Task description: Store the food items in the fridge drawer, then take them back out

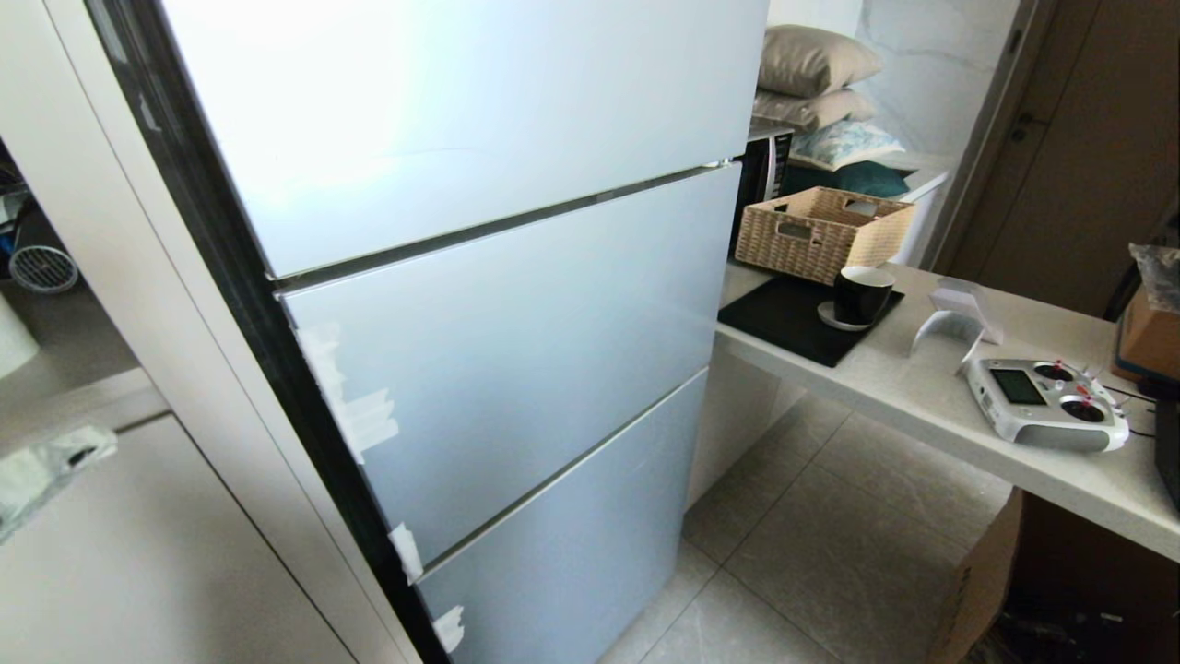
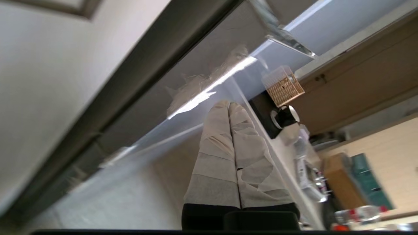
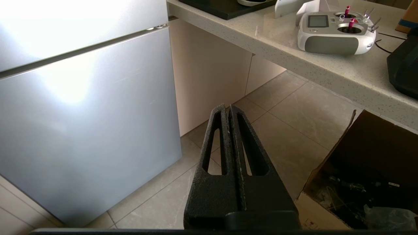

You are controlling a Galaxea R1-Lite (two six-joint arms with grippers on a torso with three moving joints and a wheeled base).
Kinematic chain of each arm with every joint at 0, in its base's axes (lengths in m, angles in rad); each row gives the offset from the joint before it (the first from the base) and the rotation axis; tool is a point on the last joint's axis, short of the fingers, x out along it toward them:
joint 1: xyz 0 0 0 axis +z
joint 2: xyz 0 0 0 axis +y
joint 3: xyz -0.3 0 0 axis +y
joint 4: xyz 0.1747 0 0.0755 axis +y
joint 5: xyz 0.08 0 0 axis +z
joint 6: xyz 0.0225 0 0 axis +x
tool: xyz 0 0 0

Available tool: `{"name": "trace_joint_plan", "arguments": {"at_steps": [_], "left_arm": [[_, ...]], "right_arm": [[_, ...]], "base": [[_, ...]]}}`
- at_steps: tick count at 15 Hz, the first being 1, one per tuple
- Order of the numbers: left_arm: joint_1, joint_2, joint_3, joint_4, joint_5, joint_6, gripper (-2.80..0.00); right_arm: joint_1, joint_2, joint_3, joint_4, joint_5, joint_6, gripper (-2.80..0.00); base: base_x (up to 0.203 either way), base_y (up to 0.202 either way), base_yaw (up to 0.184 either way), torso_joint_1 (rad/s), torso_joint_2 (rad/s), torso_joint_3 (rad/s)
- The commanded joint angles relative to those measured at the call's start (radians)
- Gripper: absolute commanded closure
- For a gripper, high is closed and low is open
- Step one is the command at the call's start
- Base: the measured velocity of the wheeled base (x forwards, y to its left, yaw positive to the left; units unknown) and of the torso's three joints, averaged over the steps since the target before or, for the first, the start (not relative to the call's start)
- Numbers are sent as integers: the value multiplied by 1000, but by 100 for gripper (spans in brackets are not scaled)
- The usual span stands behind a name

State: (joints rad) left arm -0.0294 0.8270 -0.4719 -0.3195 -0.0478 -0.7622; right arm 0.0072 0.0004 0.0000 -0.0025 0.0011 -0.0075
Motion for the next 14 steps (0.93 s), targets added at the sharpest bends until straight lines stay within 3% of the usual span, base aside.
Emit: {"name": "trace_joint_plan", "arguments": {"at_steps": [1,4,9,11,14], "left_arm": [[-2,204,-4,-81,-4,-23,0],[-11,341,-4,-255,-6,-36,0],[-51,394,-42,-340,20,-54,0],[-52,440,-48,-404,74,-49,0],[-52,497,-58,-453,103,-50,0]], "right_arm": [[0,0,0,-1,0,0,0],[0,0,0,-1,0,0,0],[0,0,0,-1,0,0,0],[0,0,0,-1,0,0,0],[0,0,0,-1,0,0,0]], "base": [[0,0,0,0,0,0],[0,0,0,0,0,0],[0,0,0,0,0,0],[0,0,0,0,0,0],[0,0,0,0,0,0]]}}
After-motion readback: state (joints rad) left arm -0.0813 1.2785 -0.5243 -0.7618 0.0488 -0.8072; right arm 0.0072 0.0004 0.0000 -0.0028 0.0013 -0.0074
